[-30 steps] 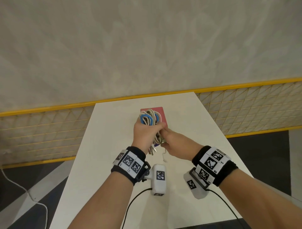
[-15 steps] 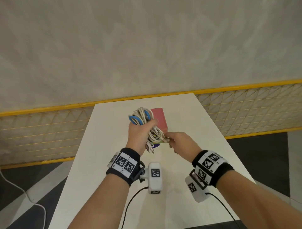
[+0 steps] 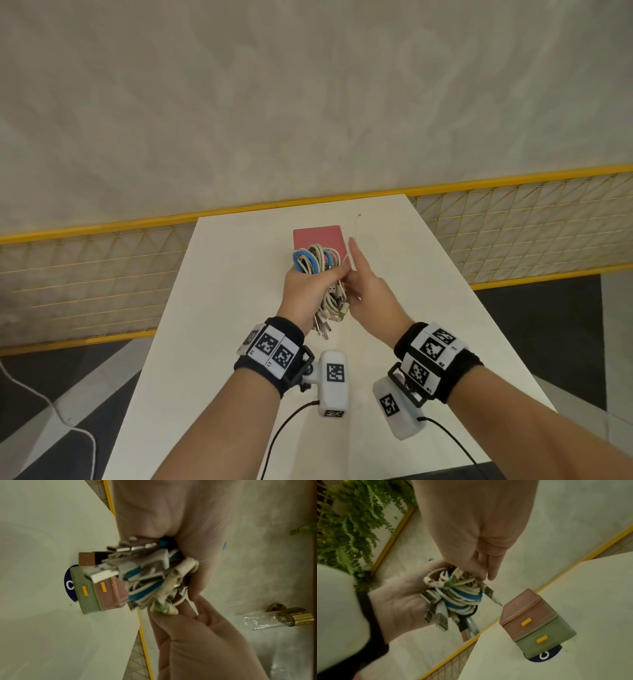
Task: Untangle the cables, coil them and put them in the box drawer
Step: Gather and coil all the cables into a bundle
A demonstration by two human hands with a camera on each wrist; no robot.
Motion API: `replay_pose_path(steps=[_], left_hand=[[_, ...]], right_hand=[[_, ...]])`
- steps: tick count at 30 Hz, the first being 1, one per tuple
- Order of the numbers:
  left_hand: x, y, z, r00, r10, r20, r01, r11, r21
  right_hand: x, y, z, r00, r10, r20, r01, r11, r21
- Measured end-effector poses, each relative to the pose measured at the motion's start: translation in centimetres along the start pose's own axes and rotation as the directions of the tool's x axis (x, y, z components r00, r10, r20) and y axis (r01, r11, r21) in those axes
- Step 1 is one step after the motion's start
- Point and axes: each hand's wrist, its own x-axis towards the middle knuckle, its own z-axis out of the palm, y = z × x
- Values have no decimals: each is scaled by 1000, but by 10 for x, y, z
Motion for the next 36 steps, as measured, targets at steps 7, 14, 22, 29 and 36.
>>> replay_pose_path(steps=[7,14,22,29,36], left_hand=[[0,-3,1,998,9,-63,-8,1000,21],[2,-7,-9,996,53,-72,-48,997,62],[5,-8,-15,992,114,46,-121,976,181],[6,-8,-23,991,112,70,-125,969,213],[6,-11,-14,981,174,84,-187,961,204]], right_hand=[[-6,-4,-3,997,29,77,-32,999,36],[3,-6,-22,997,-64,40,69,990,-123],[30,-15,-41,963,-265,-44,186,779,-599],[37,2,-39,996,-71,-56,46,931,-363],[39,-12,-16,994,89,-65,-84,994,71]])
